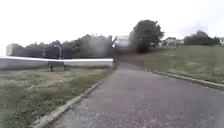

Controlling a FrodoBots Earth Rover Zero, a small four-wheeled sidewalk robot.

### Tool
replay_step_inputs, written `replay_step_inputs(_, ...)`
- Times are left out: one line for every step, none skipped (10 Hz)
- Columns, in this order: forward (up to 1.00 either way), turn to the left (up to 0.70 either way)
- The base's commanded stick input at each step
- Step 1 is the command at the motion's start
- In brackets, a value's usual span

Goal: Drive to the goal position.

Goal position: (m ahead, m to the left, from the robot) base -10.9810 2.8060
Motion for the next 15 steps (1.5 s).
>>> replay_step_inputs(0.00,0.00)
replay_step_inputs(0.00,0.00)
replay_step_inputs(0.00,0.00)
replay_step_inputs(0.00,0.00)
replay_step_inputs(0.05,0.00)
replay_step_inputs(0.36,0.00)
replay_step_inputs(0.66,0.00)
replay_step_inputs(0.70,0.00)
replay_step_inputs(0.70,0.00)
replay_step_inputs(0.70,-0.27)
replay_step_inputs(0.70,-0.27)
replay_step_inputs(0.70,-0.27)
replay_step_inputs(0.70,-0.27)
replay_step_inputs(0.70,-0.27)
replay_step_inputs(0.70,-0.27)
